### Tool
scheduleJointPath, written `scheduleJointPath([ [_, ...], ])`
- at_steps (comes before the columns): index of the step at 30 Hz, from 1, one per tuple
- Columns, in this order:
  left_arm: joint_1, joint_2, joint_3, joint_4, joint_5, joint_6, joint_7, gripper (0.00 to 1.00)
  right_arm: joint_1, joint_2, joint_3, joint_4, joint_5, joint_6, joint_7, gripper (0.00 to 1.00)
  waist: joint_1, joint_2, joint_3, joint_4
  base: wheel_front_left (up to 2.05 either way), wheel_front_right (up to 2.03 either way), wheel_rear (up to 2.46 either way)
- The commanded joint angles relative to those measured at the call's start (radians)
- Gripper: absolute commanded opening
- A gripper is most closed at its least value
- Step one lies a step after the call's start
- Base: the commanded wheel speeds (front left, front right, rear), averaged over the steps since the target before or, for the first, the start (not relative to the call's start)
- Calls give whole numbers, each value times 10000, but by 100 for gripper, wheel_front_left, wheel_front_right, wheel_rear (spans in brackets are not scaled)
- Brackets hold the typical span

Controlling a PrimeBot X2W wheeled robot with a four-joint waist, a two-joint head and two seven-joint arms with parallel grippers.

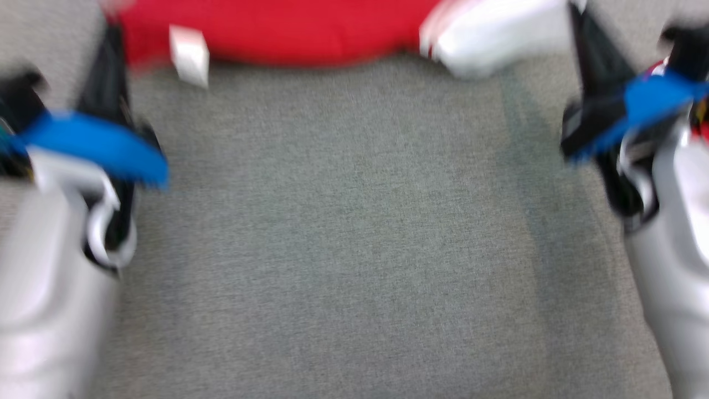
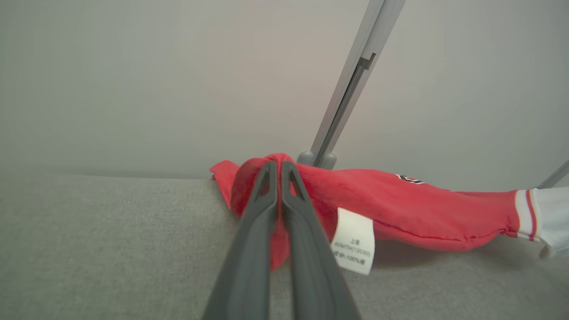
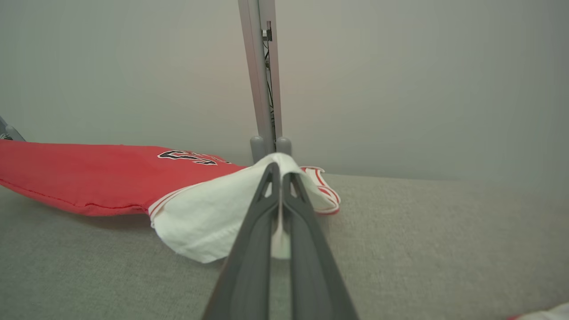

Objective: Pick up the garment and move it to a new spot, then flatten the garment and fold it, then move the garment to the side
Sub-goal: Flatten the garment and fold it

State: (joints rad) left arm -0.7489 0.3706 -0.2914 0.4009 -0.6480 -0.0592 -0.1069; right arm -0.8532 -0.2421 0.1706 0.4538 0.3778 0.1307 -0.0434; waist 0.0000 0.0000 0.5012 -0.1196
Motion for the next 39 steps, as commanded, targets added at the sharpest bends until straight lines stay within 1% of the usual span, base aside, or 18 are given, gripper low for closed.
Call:
scheduleJointPath([
  [1,932,-67,-101,133,-119,21,-69,0,1075,-178,-130,-340,219,4,383,0,0,0,-405,-19,0,0,0],
  [3,1909,-150,-211,149,-340,45,28,0,2210,-173,-348,-750,389,4,931,0,0,0,-812,18,0,0,0],
  [4,2384,-99,-286,79,-337,65,89,0,2735,-154,-530,-1020,444,2,1234,0,0,0,-983,42,0,0,0],
  [7,3678,-181,-275,-272,-746,207,356,0,4195,37,-1073,-2016,347,2,2125,0,0,0,-1499,100,0,0,0],
  [11,5160,-185,-208,-1163,-1290,554,840,0,5895,489,-1934,-3484,-22,2,3420,0,0,0,-2087,215,0,0,0],
  [13,5769,-211,-214,-1780,-1506,820,1159,0,6670,816,-2315,-4184,-229,2,4135,0,0,0,-2322,298,0,0,0],
  [18,6853,212,-321,-3263,-1698,1387,2177,0,8389,1302,-2731,-6008,-695,2,6290,0,0,0,-2603,442,0,0,0],
  [19,6853,212,-321,-3263,-1698,1387,2177,0,8389,1302,-2731,-6008,-695,2,6290,0,0,0,-2603,442,0,0,0],
  [23,7572,896,-416,-4271,-1614,1769,3057,0,9382,1501,-3032,-7148,-907,2,7471,0,0,0,-2725,382,0,0,0],
  [25,7988,1168,-388,-4759,-1680,1966,3392,0,9670,1609,-3163,-7613,-956,2,7885,0,0,0,-2794,321,0,0,0],
  [26,8332,1402,-334,-5222,-1737,2156,3675,0,9931,1694,-3288,-7971,-967,2,8183,0,0,0,-2828,282,0,0,0],
  [29,8614,1479,-188,-5908,-1913,2355,3820,0,10060,1810,-3401,-8327,-930,2,8308,0,0,0,-2856,253,0,0,0],
  [31,8619,1432,-148,-6186,-2054,2380,3861,0,9884,1848,-3393,-8439,-941,2,8229,0,0,0,-2864,240,0,0,0],
  [34,8292,1326,-131,-6394,-2278,2246,3969,0,9357,1864,-3209,-8435,-980,4,8074,0,0,0,-2833,202,0,0,0],
  [39,7493,1273,-13,-6195,-2506,2152,4218,0,8222,1660,-2880,-8088,-1019,4,7992,0,0,0,-2691,178,0,0,0],
])
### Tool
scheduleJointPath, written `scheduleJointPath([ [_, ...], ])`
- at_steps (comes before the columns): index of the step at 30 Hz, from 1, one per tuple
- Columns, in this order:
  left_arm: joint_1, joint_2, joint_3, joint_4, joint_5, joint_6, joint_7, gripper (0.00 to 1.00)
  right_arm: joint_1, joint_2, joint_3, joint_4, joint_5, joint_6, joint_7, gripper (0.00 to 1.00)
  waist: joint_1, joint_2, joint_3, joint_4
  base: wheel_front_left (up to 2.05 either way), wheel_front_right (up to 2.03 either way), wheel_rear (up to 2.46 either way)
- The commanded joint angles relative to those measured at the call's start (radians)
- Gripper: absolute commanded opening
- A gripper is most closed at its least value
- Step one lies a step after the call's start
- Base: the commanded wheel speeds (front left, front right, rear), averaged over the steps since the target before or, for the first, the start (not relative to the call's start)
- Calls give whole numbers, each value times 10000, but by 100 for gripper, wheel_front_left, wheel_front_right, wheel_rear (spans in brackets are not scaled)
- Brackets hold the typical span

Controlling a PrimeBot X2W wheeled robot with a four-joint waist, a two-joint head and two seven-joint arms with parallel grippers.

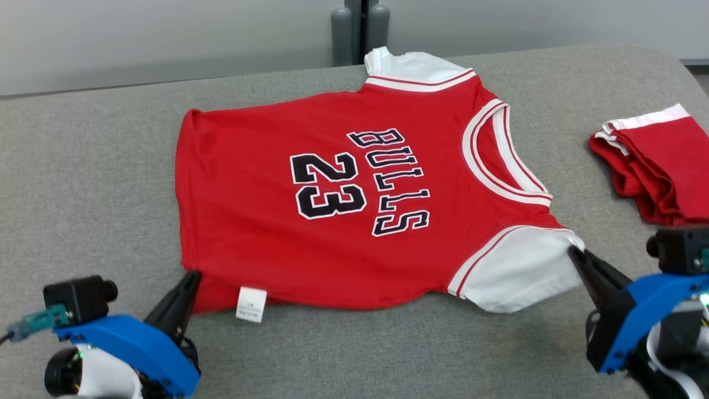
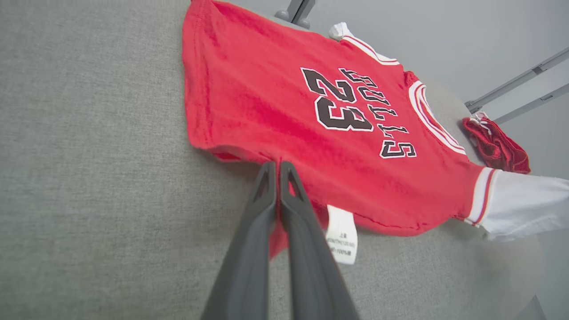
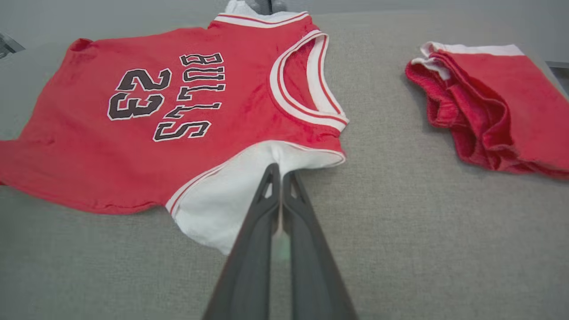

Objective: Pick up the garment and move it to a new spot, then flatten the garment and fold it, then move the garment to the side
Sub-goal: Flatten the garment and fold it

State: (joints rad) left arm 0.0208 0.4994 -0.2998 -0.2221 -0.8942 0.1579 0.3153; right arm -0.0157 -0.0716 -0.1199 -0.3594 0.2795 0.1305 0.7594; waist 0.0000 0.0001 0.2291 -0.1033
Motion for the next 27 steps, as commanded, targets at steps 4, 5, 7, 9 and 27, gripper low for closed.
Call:
scheduleJointPath([
  [4,-824,-260,192,418,-308,-107,1,0,-1123,-219,188,504,177,6,16,0,0,-1,254,49,0,0,0],
  [5,-991,-322,213,586,-384,-130,-14,0,-1367,-235,204,648,226,6,-5,0,0,-1,322,76,0,0,0],
  [7,-1329,-534,261,915,-503,-155,-77,0,-1846,-265,193,898,318,6,-139,0,0,-1,478,134,0,0,0],
  [9,-1668,-649,312,1294,-576,-193,-99,0,-2314,-307,201,1180,420,6,-285,0,0,-1,651,160,0,0,0],
  [27,-3964,-1129,266,3733,-889,-587,162,0,-5673,-746,764,4061,960,6,-1728,0,0,-1,1838,494,0,0,0],
])
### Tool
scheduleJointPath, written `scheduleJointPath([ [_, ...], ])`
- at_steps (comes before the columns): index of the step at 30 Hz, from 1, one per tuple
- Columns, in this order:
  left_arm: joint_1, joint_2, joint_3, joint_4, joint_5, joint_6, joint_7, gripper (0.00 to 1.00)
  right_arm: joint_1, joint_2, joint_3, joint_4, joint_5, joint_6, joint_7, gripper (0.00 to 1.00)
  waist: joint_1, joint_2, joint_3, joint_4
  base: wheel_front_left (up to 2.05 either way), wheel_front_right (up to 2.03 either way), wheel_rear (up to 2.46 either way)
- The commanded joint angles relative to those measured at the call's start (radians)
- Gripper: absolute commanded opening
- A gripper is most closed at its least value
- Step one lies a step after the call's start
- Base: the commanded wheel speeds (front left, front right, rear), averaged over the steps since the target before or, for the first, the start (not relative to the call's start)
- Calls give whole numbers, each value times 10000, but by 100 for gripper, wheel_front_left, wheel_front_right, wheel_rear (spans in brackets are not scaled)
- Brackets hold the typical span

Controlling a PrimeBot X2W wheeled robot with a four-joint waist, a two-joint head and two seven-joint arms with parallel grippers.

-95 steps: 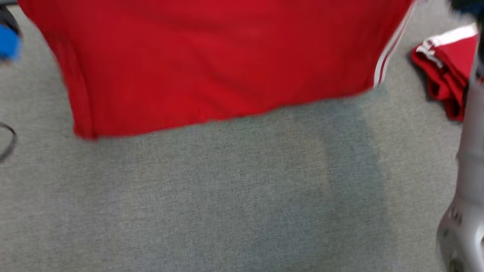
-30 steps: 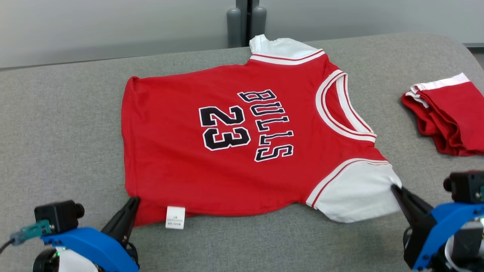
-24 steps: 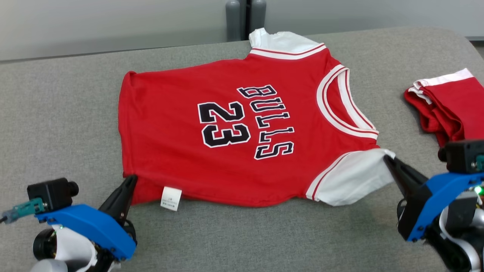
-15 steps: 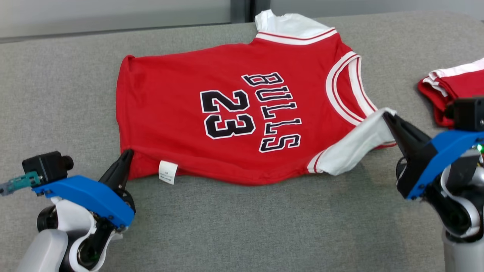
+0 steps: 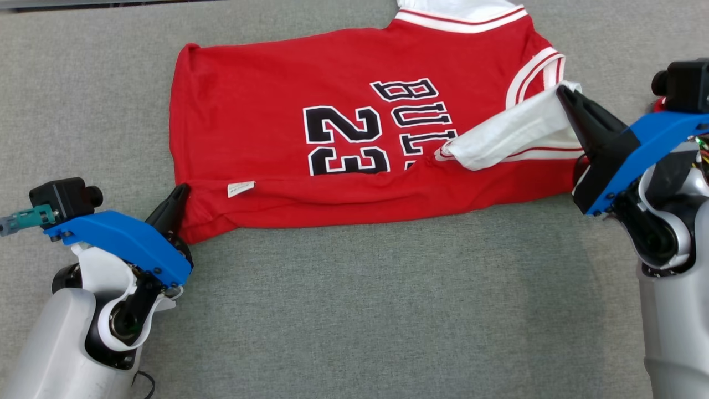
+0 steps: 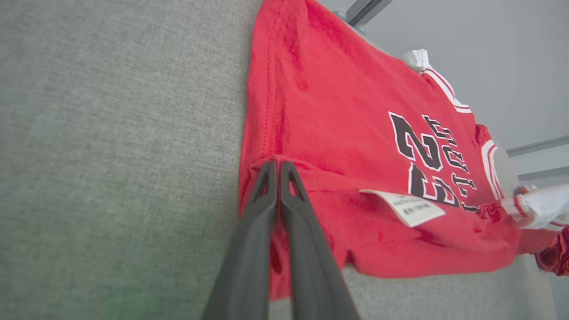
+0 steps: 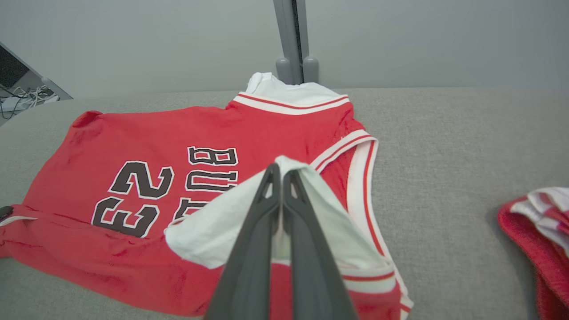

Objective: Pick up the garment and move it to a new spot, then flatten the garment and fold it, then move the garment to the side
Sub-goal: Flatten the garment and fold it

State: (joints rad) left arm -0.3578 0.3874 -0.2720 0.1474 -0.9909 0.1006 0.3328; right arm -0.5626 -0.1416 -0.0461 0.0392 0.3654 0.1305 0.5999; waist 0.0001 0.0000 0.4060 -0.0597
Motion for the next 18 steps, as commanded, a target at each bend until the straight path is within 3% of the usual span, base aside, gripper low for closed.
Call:
scheduleJointPath([
  [1,-236,-18,-35,90,82,-49,-25,0,-346,-56,61,232,107,6,-269,0,-1,0,107,83,0,0,0],
  [2,-271,-42,-56,133,70,-61,-48,0,-451,-39,93,390,139,6,-395,0,-1,0,138,116,0,0,0],
  [3,-308,-75,-49,184,71,-80,-108,12,-559,-43,156,526,138,6,-539,0,-1,0,157,151,0,0,0],
  [4,-352,-104,-42,220,85,-94,-157,77,-658,-60,198,662,136,6,-700,40,-1,0,175,191,0,0,0],
  [5,-393,-142,-51,254,109,-97,-222,100,-756,-55,187,801,160,6,-873,100,-1,0,190,236,0,0,0],
  [13,-41,-267,-8,213,465,-316,-1215,100,-1081,-201,185,1472,200,6,-2501,100,-1,0,-5,523,0,0,0],
  [18,647,-227,-235,0,981,-590,-2071,100,-294,-401,-93,1590,-88,6,-2486,100,-1,0,-357,620,0,0,0],
])
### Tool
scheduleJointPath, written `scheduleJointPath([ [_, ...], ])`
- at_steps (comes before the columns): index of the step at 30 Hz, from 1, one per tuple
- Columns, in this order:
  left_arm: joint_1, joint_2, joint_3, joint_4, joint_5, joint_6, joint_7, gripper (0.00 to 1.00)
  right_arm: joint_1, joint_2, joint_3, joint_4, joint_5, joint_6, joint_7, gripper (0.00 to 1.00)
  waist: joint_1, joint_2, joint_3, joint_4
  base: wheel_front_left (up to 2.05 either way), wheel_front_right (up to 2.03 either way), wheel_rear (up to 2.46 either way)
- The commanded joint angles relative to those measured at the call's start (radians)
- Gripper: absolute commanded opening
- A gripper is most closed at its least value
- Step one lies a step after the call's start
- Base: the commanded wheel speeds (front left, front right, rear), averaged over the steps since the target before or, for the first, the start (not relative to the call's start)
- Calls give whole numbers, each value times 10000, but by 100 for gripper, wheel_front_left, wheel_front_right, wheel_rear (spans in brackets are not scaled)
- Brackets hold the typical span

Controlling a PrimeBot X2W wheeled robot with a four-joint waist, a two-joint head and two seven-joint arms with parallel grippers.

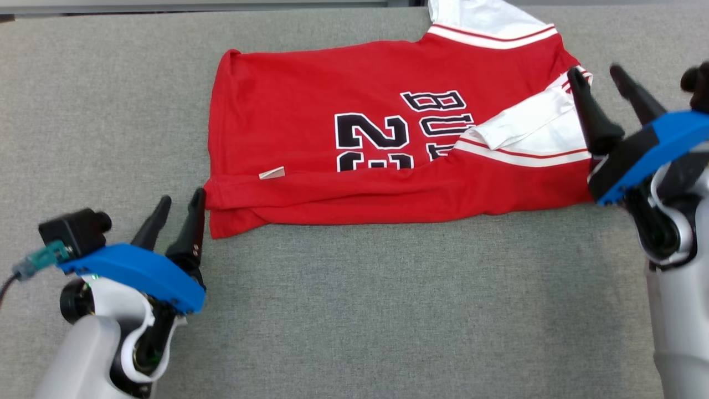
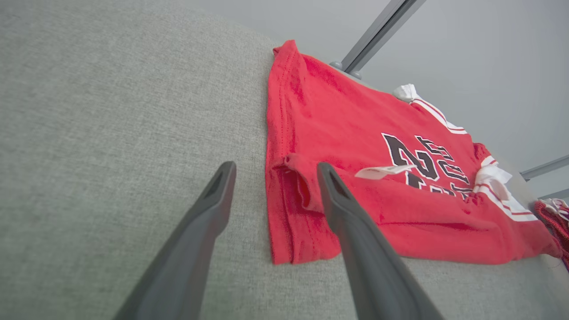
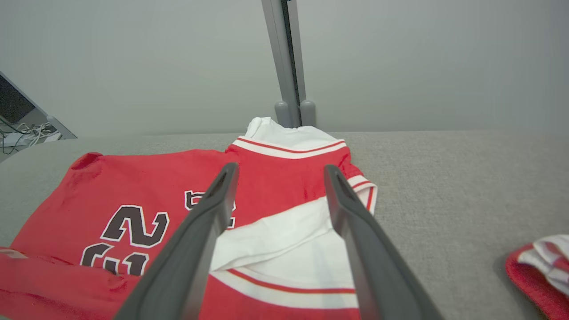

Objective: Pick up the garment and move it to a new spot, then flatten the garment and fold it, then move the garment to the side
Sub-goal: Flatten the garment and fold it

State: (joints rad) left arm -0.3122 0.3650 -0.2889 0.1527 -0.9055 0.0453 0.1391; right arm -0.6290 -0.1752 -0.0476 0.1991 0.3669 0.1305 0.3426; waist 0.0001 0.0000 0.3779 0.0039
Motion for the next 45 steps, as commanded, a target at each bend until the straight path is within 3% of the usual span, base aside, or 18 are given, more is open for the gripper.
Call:
scheduleJointPath([
  [1,345,-23,-141,-61,224,-65,-251,100,552,-111,-193,-47,-209,6,167,100,-1,0,-147,-2,0,0,0],
  [11,426,-448,-813,590,844,159,-619,100,2165,441,-1453,-476,-1169,6,474,100,-1,0,-408,20,0,0,0],
  [19,-303,-653,-1060,1796,1371,597,-689,100,1919,866,-1822,235,-1705,6,8,100,-1,0,-134,-164,0,0,0],
  [24,-441,-740,-1439,2409,1492,473,-328,100,1490,1014,-1972,985,-1939,6,-226,100,-1,0,50,-256,0,0,0],
  [26,-445,-800,-1528,2545,1413,367,-206,9,1367,1064,-2123,1244,-2128,6,-280,100,-1,0,105,-244,0,0,0],
  [27,-425,-819,-1634,2624,1382,315,-39,0,1308,1094,-2189,1363,-2194,6,-232,100,-1,0,142,-230,0,0,0],
  [35,-467,-832,-1773,2794,1270,194,153,0,1401,1229,-2411,2035,-2825,6,723,100,-1,0,283,-86,0,0,0],
  [36,-450,-849,-1798,2817,1255,175,215,0,1504,1244,-2304,2065,-2843,6,874,76,-1,0,260,-80,0,0,0],
  [38,-385,-893,-1850,2854,1151,99,329,0,1618,1274,-2095,1999,-2697,12,1050,0,-1,0,186,-90,0,0,0],
  [45,-214,-653,-1532,2120,814,78,316,0,2080,1199,-2176,894,-2333,4,810,0,-1,0,-380,-145,0,0,0],
])
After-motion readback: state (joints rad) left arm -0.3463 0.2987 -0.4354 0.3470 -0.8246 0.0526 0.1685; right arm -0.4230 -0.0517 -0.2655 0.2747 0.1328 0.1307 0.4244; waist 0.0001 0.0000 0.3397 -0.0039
